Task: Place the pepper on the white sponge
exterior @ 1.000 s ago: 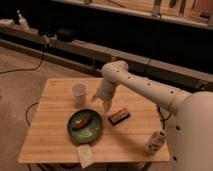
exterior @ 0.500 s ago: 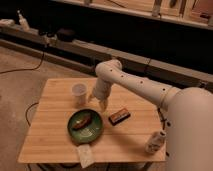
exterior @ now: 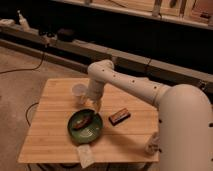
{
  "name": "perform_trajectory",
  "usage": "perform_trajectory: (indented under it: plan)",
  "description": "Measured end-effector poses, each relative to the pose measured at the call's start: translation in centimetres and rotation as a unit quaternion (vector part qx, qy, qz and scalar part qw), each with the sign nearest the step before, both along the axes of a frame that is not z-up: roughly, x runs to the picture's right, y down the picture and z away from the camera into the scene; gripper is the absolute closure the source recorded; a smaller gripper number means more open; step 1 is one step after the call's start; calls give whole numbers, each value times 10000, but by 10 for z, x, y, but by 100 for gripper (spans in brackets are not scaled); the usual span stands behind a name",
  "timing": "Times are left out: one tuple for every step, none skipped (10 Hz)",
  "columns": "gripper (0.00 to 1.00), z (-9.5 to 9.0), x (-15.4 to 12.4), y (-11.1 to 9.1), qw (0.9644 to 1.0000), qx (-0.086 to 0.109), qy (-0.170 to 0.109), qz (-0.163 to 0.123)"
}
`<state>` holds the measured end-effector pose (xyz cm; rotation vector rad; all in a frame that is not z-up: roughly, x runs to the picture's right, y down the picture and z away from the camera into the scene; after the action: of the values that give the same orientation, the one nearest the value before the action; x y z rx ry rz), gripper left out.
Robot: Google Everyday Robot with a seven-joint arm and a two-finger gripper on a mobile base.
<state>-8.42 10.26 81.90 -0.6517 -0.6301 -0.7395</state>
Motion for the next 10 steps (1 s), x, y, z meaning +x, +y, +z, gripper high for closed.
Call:
perform_trajectory:
  plan:
    - [35, 2, -3, 2, 10000, -40, 65, -63]
    - [35, 4, -7, 5, 9997, -89, 164, -148]
    - [35, 5, -11, 6, 9995, -112, 229, -207]
    - [35, 7, -13, 10, 9990, -141, 328, -273]
    - [35, 6, -15, 11, 9987, -130, 379, -316]
    - [35, 4, -20, 13, 9985, -102, 392, -379]
    - [35, -1, -28, 15, 9981, -44, 378, -490]
    - [35, -6, -38, 19, 9977, 23, 330, -588]
    - [35, -9, -44, 25, 9973, 50, 311, -664]
    - [35, -10, -46, 32, 9969, 47, 320, -716]
